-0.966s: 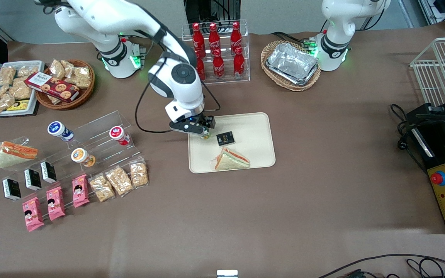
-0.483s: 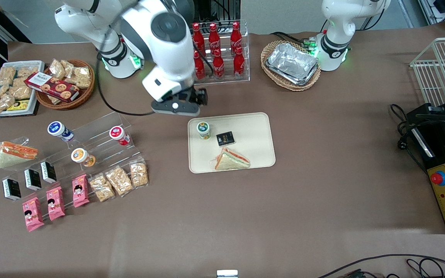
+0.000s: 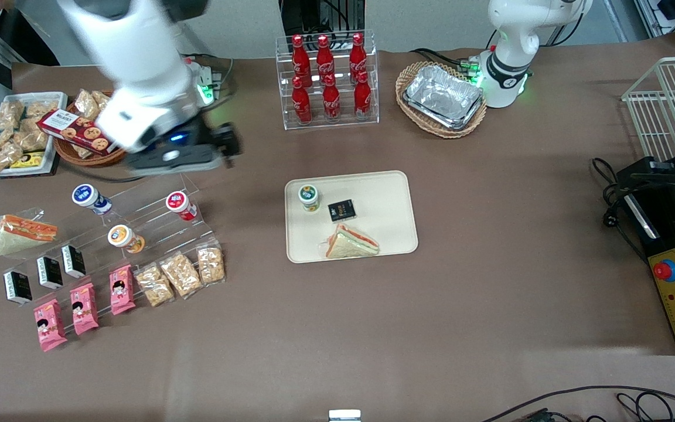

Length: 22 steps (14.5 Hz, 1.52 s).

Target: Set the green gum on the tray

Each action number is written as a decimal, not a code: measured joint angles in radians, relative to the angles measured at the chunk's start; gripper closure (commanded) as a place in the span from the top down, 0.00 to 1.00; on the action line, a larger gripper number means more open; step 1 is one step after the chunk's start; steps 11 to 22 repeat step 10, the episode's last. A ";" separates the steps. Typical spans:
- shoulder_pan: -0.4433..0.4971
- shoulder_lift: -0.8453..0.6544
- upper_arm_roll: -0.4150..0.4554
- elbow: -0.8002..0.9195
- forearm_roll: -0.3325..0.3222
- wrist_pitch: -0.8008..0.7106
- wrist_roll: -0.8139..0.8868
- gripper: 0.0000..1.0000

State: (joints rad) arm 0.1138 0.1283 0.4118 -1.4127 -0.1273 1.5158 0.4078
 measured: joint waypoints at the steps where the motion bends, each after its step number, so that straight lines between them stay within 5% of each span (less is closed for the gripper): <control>1: -0.037 -0.005 -0.013 -0.004 0.001 -0.002 -0.070 1.00; 10: -0.092 -0.004 -0.371 -0.010 0.086 -0.003 -0.435 1.00; 22: -0.092 -0.004 -0.371 -0.010 0.086 -0.003 -0.435 1.00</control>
